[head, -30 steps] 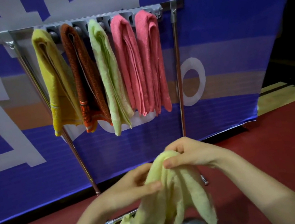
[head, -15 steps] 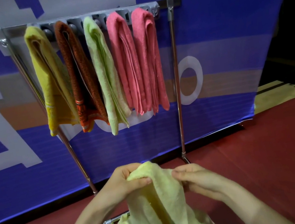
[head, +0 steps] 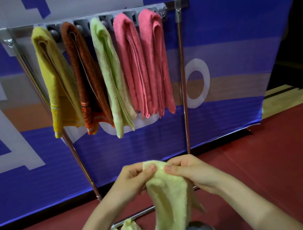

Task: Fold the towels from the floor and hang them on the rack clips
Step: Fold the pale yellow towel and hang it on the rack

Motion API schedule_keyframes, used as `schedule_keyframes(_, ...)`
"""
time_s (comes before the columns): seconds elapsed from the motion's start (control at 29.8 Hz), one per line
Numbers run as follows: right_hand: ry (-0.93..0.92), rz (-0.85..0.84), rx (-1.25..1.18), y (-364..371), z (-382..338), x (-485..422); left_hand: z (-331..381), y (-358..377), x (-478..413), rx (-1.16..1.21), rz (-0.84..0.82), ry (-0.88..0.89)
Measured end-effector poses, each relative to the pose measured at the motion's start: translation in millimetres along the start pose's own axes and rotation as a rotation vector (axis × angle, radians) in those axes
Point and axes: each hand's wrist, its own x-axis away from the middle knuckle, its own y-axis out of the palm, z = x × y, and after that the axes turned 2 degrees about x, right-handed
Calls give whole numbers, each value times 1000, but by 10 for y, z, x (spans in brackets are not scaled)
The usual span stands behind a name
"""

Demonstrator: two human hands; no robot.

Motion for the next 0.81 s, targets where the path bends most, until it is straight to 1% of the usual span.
schedule_keyframes(0.07, -11, -7, 51, -16, 5, 11, 35, -20, -3, -12, 3, 38)
schedule_keyframes(0.13, 10, -22, 119, -48, 55, 18, 58, -78, -2, -78, 28, 87)
schedule_keyframes(0.27, 92, -17, 227, -190, 262, 45, 198, -224, 35, -110, 157, 190)
schedule_keyframes(0.4, 188, 88, 314, -409, 480, 126, 439, -433, 64, 36, 365, 230)
schedule_keyframes(0.5, 203, 240, 331, -561, 605, 165, 592, -693, 72, 9, 486, 265)
schedule_keyframes(0.54, 199, 275, 307, -591, 620, 166, 619, -786, 84, -14, 511, 267)
schedule_keyframes(0.64, 183, 311, 267, -595, 532, 129, 587, -992, 135, -52, 554, 243)
schedule_keyframes(0.74, 201, 296, 308, -599, 384, 103, 415, -1019, 174, -62, 599, 177)
schedule_keyframes(0.81, 268, 242, 383, -577, 308, 73, 260, -936, 187, -87, 595, 127)
